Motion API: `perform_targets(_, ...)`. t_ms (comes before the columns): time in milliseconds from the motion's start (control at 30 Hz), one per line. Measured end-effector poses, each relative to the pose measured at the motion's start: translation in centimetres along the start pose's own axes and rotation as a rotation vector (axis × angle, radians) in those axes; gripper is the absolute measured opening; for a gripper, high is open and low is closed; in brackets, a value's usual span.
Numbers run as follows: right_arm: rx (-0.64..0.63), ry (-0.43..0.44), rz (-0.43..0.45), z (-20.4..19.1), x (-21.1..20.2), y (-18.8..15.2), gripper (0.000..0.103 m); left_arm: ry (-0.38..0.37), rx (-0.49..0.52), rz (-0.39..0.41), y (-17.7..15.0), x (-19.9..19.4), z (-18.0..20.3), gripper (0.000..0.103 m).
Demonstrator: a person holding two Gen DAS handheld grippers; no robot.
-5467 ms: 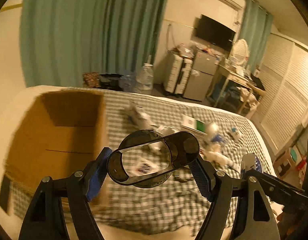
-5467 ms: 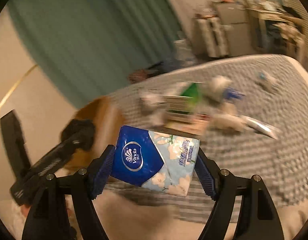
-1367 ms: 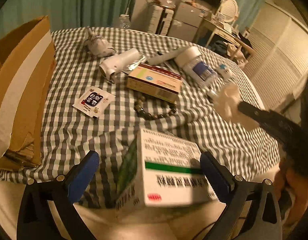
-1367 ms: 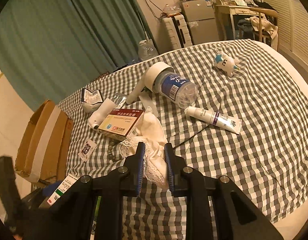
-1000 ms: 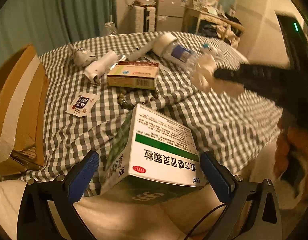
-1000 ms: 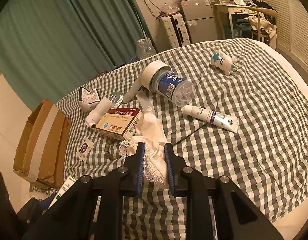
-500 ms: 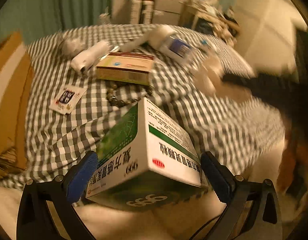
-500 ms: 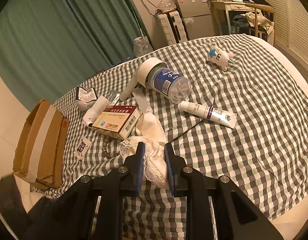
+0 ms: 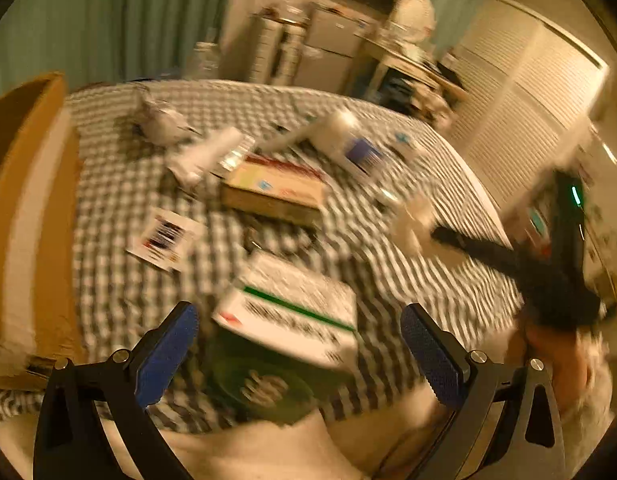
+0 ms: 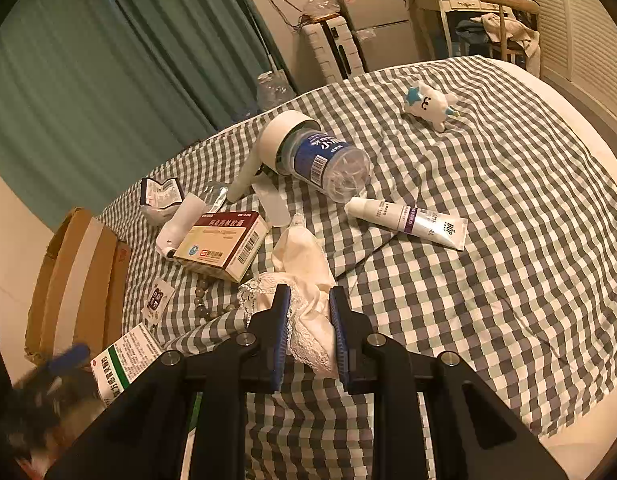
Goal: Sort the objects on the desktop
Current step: 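Carry the green medicine box with the left gripper and drop it into the cardboard box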
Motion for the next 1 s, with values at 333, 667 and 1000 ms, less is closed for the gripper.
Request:
perform_targets(333, 0.012, -0.005, -0.01, 0.3, -0.3, -0.3, 0.021, 0.141, 0.01, -0.173, -2.9, 5.7, -1.7, 0.085)
perform_targets(667, -0.067, 0.127, 0.047, -5.2, -4.6, -0.6, 0.021, 0.128, -0.064, 0.061, 1.8, -3.6, -2.5, 0.085)
perform_targets(1000, -0.245, 0.404, 0.068, -22.6, -9.0, -0.1, 0.021, 0.351, -0.08, 0.19, 6.9, -14.9, -12.7, 0.086)
Point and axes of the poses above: each gripper's, at about its wrist camera, not at the fingertips, and x roughly the way its jaws point, z to its right, y to its top, the point moved 8 cm from there along x, roughly the way its jaws point, and after that the axes turned 2 degrees about x, right-handed, at the moved point
